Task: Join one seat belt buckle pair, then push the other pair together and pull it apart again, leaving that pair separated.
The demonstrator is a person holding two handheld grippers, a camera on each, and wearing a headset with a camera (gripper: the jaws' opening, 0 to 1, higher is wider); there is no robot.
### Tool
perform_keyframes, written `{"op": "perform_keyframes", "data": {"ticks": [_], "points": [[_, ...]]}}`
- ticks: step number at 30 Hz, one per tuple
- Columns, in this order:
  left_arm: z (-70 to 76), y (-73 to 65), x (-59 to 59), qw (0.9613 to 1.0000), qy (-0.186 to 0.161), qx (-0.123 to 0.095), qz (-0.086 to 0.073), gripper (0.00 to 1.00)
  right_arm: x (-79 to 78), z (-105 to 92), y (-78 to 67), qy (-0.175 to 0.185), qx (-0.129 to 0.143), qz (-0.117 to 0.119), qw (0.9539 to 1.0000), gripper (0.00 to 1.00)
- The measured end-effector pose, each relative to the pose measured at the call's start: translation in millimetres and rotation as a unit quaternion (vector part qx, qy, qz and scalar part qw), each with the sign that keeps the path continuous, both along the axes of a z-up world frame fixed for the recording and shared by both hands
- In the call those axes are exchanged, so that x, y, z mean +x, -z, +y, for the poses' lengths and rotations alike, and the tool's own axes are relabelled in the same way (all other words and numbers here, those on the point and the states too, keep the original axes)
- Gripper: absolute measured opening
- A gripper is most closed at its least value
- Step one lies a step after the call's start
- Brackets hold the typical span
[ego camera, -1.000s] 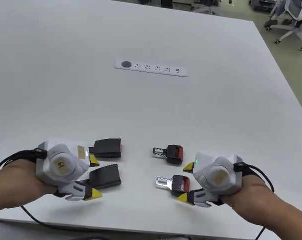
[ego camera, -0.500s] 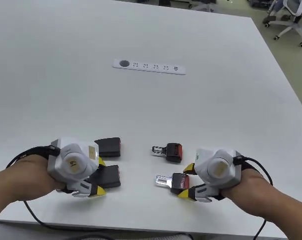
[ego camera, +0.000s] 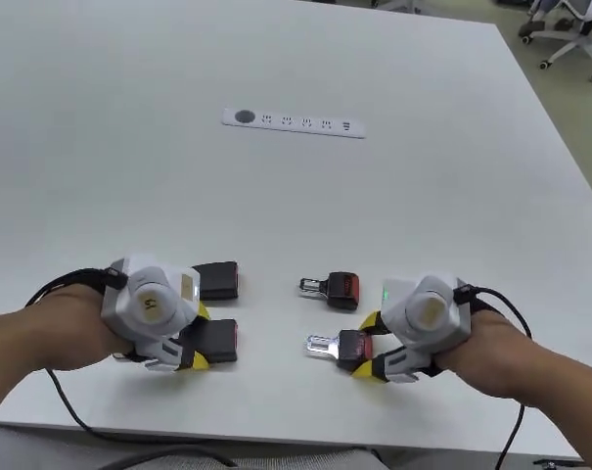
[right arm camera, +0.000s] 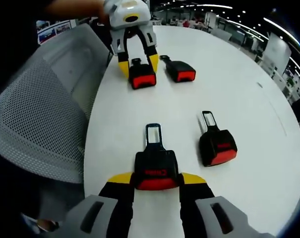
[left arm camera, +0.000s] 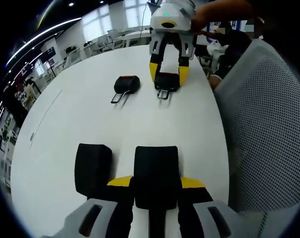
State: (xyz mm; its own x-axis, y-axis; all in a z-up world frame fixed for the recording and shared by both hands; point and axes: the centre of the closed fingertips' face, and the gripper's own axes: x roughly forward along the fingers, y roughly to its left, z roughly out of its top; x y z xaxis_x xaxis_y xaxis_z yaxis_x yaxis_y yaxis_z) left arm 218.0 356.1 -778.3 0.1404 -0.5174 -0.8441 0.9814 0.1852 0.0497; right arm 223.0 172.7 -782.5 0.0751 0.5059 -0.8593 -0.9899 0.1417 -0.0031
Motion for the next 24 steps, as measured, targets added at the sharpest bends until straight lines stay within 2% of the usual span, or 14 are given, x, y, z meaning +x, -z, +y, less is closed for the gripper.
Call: {"op": "perform_keyframes", "data": {"ticks": [10, 17, 24], "points": [[-0.1, 0.0, -0.4, 1.0000, 0.006, -0.005, 0.006, 0.35, 0.4, 1.4, 0.2, -0.020, 0.000, -0.002, 0.9998, 0.32], [-2.1, 1.0, -0.1, 0.9994, 0.029, 0.017, 0.011, 0.34, 1.2, 1.0, 0.7, -0.012, -0.005, 0.001, 0.9999, 0.32], [-1.5, 1.2, -0.2, 0.9993, 0.028, 0.020, 0.014, 0.34, 0.0, 7.7, -0.5, -0.005, -0.007, 0.001, 1.0000, 0.32]]}}
